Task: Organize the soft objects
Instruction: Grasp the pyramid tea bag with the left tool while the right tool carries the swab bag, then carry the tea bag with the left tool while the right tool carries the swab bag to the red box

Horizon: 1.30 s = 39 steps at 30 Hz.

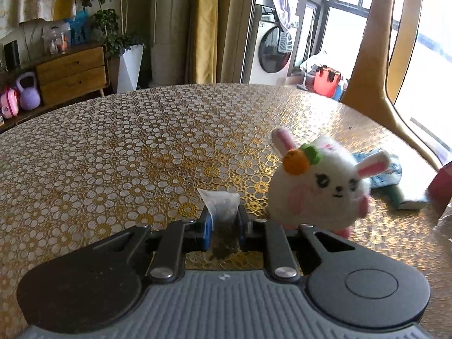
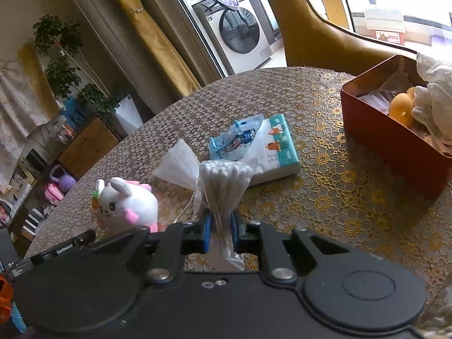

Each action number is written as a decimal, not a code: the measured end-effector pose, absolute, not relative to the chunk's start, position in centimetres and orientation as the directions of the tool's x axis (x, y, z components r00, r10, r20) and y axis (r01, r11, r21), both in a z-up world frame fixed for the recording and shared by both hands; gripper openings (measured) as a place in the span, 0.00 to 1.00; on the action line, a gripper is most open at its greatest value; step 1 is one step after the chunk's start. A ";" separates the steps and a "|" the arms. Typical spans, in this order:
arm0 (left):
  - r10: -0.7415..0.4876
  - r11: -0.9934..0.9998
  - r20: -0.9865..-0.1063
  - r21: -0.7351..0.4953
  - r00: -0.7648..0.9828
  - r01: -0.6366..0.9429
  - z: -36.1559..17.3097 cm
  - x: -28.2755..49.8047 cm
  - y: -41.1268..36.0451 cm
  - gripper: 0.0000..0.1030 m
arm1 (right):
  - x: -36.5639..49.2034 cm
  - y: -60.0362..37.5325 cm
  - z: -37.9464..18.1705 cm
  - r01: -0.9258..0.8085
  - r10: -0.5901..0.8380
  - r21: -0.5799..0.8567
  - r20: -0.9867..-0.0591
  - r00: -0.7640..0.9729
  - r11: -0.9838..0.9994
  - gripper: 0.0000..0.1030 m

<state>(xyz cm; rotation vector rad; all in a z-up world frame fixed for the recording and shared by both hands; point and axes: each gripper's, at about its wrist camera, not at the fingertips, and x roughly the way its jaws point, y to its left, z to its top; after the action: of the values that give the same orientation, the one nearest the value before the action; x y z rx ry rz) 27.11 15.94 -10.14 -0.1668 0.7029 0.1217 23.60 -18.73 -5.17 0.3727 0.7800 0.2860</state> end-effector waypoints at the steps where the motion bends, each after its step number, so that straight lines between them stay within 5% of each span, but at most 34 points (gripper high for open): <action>1: 0.049 0.980 -0.650 -0.116 0.758 -0.163 -9.7 26.8 15.7 0.17 | 23.4 -18.9 -5.0 -0.117 0.387 0.430 -0.623 0.680 0.895 0.13; 19: -0.135 0.988 -0.587 -0.143 0.798 0.062 -1.8 24.2 4.6 0.17 | 19.2 -24.9 0.2 -0.182 0.406 0.425 -0.529 0.745 0.887 0.13; 39: -0.366 0.922 -0.599 -0.128 0.712 0.366 -1.1 29.6 -13.7 0.17 | 20.7 -35.5 2.2 -0.123 0.306 0.333 -0.580 0.755 0.935 0.13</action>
<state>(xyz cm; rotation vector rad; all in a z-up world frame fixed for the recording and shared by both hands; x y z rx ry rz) 29.58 -13.66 -1.12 -0.0001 0.6638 -0.4059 20.72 -35.47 2.24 0.2838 0.6773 0.2377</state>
